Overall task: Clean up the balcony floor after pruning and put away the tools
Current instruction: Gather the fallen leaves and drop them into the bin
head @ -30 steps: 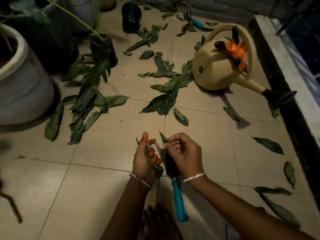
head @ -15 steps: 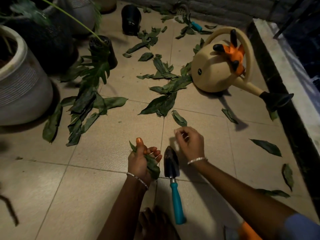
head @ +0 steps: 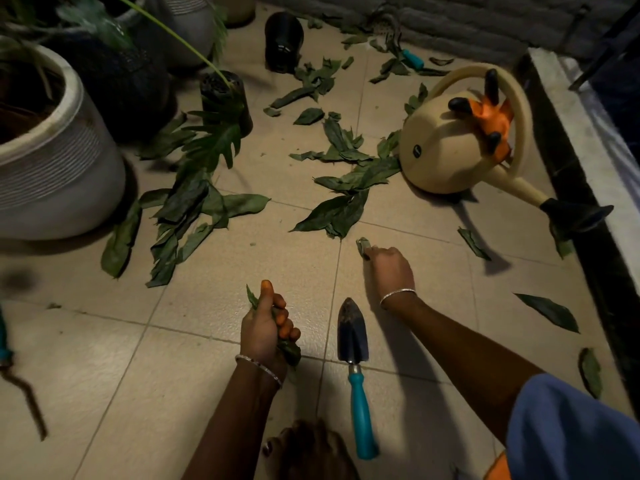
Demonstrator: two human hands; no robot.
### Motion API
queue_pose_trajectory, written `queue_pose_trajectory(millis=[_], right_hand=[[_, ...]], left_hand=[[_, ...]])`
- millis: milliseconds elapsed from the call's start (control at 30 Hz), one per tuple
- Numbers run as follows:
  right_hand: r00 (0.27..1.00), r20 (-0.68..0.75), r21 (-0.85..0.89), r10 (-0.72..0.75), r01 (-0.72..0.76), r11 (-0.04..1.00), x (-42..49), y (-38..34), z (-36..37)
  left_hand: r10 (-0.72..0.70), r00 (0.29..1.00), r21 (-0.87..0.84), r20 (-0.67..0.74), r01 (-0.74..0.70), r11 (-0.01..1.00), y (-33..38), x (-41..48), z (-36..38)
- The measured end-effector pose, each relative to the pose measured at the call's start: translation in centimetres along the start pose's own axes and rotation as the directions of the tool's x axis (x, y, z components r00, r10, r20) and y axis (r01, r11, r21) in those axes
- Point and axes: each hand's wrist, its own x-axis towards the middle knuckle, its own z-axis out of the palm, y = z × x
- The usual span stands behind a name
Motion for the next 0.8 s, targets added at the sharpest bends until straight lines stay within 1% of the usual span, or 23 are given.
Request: queue_pose_trajectory(millis=[33, 67, 100, 133, 167, 233, 333, 433, 467, 500, 533, 600, 667, 733, 800], right_hand=[[1.0, 0.015, -0.016, -0.009, 0.009, 1.0, 0.2, 0.1, -0.2], [1.0, 0.025, 0.008, -0.004, 0.004, 1.0, 0.4, 0.2, -0.5], [0.999, 0.031, 0.088, 0.026, -0.029, 0.996, 0.5, 0.1, -1.0], [0.997, 0.035, 0.207, 0.076, -0.081, 0.975, 0.5, -0.2, -1.6], [0.992, 0.026, 0.336, 0.122, -0.123, 0.934, 0.1, -0.6, -2.2], [0.983, -0.002, 0.568, 0.181, -0.148, 0.81, -1.4, -2.8, -4.1], [0.982, -0.038, 0.789, 0.188, -0.086, 0.608, -4.9, -6.9, -6.8], [0.992, -0.06, 0.867, 0.113, -0.004, 0.498, -8.2, -10.6, -8.6], [0.995, -0.064, 0.87, 0.072, 0.02, 0.493, -9.0, -11.5, -8.8], [0.997, -0.078, 0.858, 0.024, 0.055, 0.511, -9.7, -12.3, -8.8], [0.995, -0.097, 0.836, -0.026, 0.095, 0.541, -10.1, -13.0, -8.7], [0.989, -0.113, 0.804, -0.096, 0.148, 0.576, -10.3, -14.1, -8.4], [0.987, -0.078, 0.813, -0.141, 0.145, 0.564, -10.1, -14.9, -8.1], [0.98, -0.025, 0.841, -0.197, 0.127, 0.526, -9.7, -15.6, -8.2], [0.97, 0.0, 0.892, -0.245, 0.11, 0.438, -9.0, -16.3, -8.5]], left_hand=[[-0.006, 1.0, -0.009, 0.001, 0.006, 1.0, -0.1, 0.1, -0.1], [-0.017, 1.0, -0.022, 0.005, 0.018, 1.0, -0.1, 0.1, 0.0], [-0.026, 1.0, -0.038, 0.008, 0.026, 0.999, -0.2, 0.1, 0.1], [-0.039, 0.999, -0.056, 0.014, 0.039, 0.998, -0.2, 0.0, 0.2], [-0.047, 0.999, -0.072, 0.018, 0.048, 0.996, -0.3, 0.0, 0.2], [-0.059, 0.998, -0.087, 0.02, 0.061, 0.994, -0.2, -0.2, 0.4], [-0.055, 0.998, -0.089, 0.043, 0.059, 0.994, 0.0, -0.9, 1.0], [-0.051, 0.993, -0.113, 0.111, 0.064, 0.992, 0.1, -1.2, 1.1], [-0.064, 0.984, -0.141, 0.164, 0.088, 0.986, 0.4, -1.6, 1.4], [-0.058, 0.981, -0.16, 0.183, 0.088, 0.983, 0.5, -1.6, 1.3], [-0.06, 0.983, -0.179, 0.173, 0.092, 0.98, 0.8, -1.7, 1.2], [-0.044, 0.997, -0.149, 0.056, 0.052, 0.987, 1.2, -1.9, 0.8], [0.024, 0.999, -0.124, -0.029, -0.028, 0.992, 1.6, -1.8, 0.2], [0.056, 0.995, -0.127, -0.08, -0.066, 0.99, 2.4, -1.8, -0.6], [0.066, 0.99, -0.137, -0.127, -0.083, 0.987, 3.3, -1.7, -2.0]])
